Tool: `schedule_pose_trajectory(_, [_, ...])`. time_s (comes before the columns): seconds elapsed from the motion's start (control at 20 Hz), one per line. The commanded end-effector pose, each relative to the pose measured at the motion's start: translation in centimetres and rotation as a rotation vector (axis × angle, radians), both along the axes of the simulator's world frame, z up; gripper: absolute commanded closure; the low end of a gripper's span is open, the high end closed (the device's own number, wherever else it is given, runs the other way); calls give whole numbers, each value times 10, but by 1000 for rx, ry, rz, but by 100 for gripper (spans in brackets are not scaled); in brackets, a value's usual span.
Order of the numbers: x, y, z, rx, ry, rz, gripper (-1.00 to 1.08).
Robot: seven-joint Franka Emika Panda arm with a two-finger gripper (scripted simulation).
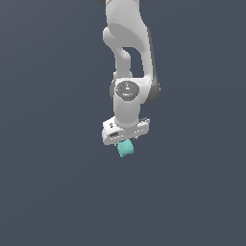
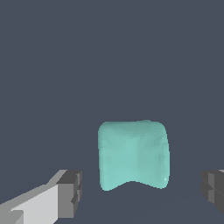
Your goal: Pick up the object and move it to a goal position.
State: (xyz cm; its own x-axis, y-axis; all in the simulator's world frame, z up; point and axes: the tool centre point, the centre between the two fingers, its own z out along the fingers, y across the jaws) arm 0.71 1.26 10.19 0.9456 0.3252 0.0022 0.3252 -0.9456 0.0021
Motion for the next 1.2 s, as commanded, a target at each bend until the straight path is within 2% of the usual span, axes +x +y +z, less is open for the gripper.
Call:
schedule_pose_trajectory(0.0, [0,-1,-7,1,1,24,-92])
schedule_pose_trajectory(0.45, [0,-2,-14,1,3,36,-92])
schedule_pose_trajectory(0.9, [-1,-2,-55,1,3,40,-92])
schedule_pose_trajectory(1.15, [0,-2,-62,1,3,40,-92])
